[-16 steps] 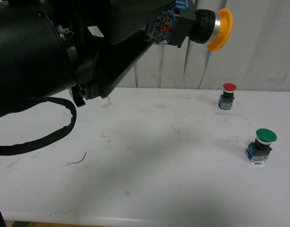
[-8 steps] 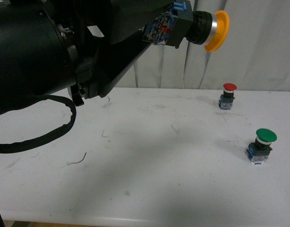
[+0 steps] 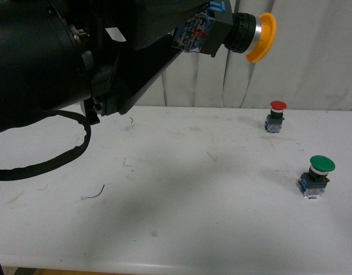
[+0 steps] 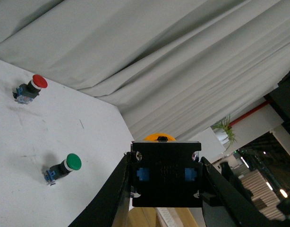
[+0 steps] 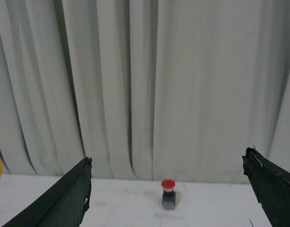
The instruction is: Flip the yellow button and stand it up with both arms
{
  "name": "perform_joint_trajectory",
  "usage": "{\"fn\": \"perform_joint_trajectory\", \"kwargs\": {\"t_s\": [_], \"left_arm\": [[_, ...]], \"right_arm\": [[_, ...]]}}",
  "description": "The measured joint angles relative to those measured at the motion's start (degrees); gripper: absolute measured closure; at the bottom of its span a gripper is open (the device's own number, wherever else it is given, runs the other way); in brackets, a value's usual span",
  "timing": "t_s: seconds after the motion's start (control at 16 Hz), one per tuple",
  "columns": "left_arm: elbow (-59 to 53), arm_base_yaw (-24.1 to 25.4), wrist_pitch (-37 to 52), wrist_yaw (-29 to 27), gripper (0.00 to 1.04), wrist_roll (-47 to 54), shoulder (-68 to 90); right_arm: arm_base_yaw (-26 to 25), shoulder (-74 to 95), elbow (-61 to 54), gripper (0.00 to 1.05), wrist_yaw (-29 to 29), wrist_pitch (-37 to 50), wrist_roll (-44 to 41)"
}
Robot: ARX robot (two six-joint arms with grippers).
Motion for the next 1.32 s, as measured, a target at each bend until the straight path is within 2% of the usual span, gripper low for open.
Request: {"fn": "perform_joint_trajectory", "kwargs": {"t_s": [0.06, 0.25, 0.38, 0.44, 0.5, 0.56, 0.63, 0.69, 0.81, 1.0, 1.32], "left_arm": [[0.2, 0.1, -0.8, 0.0, 0.70, 0.2, -0.3], [0.6, 0.7, -1.5, 0.2, 0.70, 1.1, -1.4], [0.7, 1.0, -1.6, 0.4, 0.70, 1.1, -1.5], [0.7, 1.0, -1.4, 0.5, 0.70, 1.2, -1.5], [0.7, 1.0, -1.2, 0.5, 0.70, 1.2, -1.5], [0.8, 0.9, -1.1, 0.6, 0.70, 1.2, -1.5], [0.9, 0.8, -1.3, 0.6, 0.70, 1.2, -1.4], [1.0, 0.8, -1.1, 0.6, 0.70, 1.2, -1.4], [1.3, 0.8, -1.1, 0.7, 0.70, 1.2, -1.1], [1.4, 0.9, -1.2, 0.7, 0.70, 1.2, -1.1], [1.4, 0.9, -0.9, 0.9, 0.70, 1.2, -0.6]], "right_arm": [[0.8, 9.6, 7.6, 0.06, 0.5, 3.1, 0.9], [2.5, 26.3, 25.1, 0.06, -1.7, -3.0, 6.1], [2.6, 27.1, 31.5, 0.06, -7.6, -3.1, 12.5], [2.5, 27.1, 31.6, 0.06, -12.1, 0.1, 17.7], [2.1, 28.2, 30.4, 0.06, -19.6, 4.4, 24.9], [1.2, 34.4, 27.0, 0.06, -32.2, 4.0, 42.8], [0.7, 41.7, 27.1, 0.06, -35.9, 3.6, 63.0], [1.2, 43.3, 29.0, 0.06, -35.6, 3.7, 74.0], [3.5, 43.6, 31.3, 0.06, -35.5, 3.9, 82.4], [6.2, 43.9, 33.3, 0.06, -35.5, 4.0, 85.1], [10.7, 44.0, 34.1, 0.06, -36.1, 4.0, 83.7]]}}
